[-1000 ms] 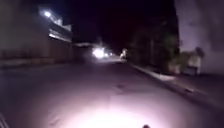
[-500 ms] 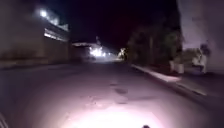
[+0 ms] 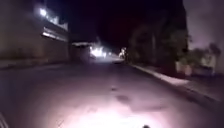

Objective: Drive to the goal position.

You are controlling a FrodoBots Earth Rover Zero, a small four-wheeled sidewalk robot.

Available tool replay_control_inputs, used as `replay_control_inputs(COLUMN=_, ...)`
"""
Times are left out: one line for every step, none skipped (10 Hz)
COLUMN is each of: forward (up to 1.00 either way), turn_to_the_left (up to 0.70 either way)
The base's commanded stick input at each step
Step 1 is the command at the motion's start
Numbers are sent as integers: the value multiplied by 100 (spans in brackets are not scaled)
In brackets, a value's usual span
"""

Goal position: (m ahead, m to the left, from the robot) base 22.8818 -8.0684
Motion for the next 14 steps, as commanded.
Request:
replay_control_inputs(forward=70, turn_to_the_left=0)
replay_control_inputs(forward=70, turn_to_the_left=0)
replay_control_inputs(forward=70, turn_to_the_left=0)
replay_control_inputs(forward=70, turn_to_the_left=0)
replay_control_inputs(forward=70, turn_to_the_left=0)
replay_control_inputs(forward=70, turn_to_the_left=0)
replay_control_inputs(forward=70, turn_to_the_left=0)
replay_control_inputs(forward=70, turn_to_the_left=-13)
replay_control_inputs(forward=70, turn_to_the_left=-30)
replay_control_inputs(forward=70, turn_to_the_left=-23)
replay_control_inputs(forward=70, turn_to_the_left=0)
replay_control_inputs(forward=70, turn_to_the_left=0)
replay_control_inputs(forward=70, turn_to_the_left=0)
replay_control_inputs(forward=70, turn_to_the_left=0)
